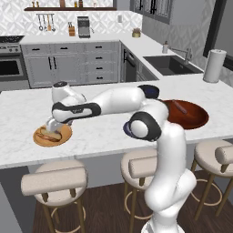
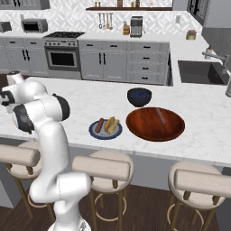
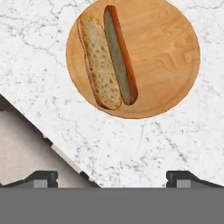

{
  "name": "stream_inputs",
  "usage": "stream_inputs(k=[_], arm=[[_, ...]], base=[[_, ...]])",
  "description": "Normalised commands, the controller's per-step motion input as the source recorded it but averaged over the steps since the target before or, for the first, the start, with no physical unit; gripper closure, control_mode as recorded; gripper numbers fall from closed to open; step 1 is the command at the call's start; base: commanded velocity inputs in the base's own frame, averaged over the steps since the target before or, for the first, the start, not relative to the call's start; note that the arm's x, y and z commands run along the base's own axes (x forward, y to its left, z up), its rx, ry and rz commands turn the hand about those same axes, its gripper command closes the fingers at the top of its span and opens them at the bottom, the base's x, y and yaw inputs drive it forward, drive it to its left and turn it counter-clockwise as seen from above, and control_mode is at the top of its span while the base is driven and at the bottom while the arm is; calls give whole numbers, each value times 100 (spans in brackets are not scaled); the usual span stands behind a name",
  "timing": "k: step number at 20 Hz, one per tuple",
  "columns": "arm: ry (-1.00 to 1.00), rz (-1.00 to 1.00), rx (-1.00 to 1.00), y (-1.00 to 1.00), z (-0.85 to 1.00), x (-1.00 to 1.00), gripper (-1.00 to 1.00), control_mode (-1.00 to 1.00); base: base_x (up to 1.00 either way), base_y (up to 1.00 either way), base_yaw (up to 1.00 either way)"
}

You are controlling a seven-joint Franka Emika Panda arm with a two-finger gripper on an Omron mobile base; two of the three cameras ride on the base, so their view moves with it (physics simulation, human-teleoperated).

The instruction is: Place one bun and one sausage from the bowl on each plate.

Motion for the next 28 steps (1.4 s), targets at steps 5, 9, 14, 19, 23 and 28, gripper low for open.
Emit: stream_inputs(k=[5,9,14,19,23,28], arm=[[-6,0,6,-100,2,-48,-100,-100],[-3,0,12,-100,0,-8,-100,-100],[-5,0,-2,-100,35,0,-100,-100],[0,0,-20,-100,78,4,-100,-100],[0,-5,-22,-100,48,0,-100,-100],[0,-9,-16,-100,27,0,-100,-100]], base=[[0,0,0],[0,0,0],[0,0,0],[0,0,0],[0,0,0],[0,0,0]])
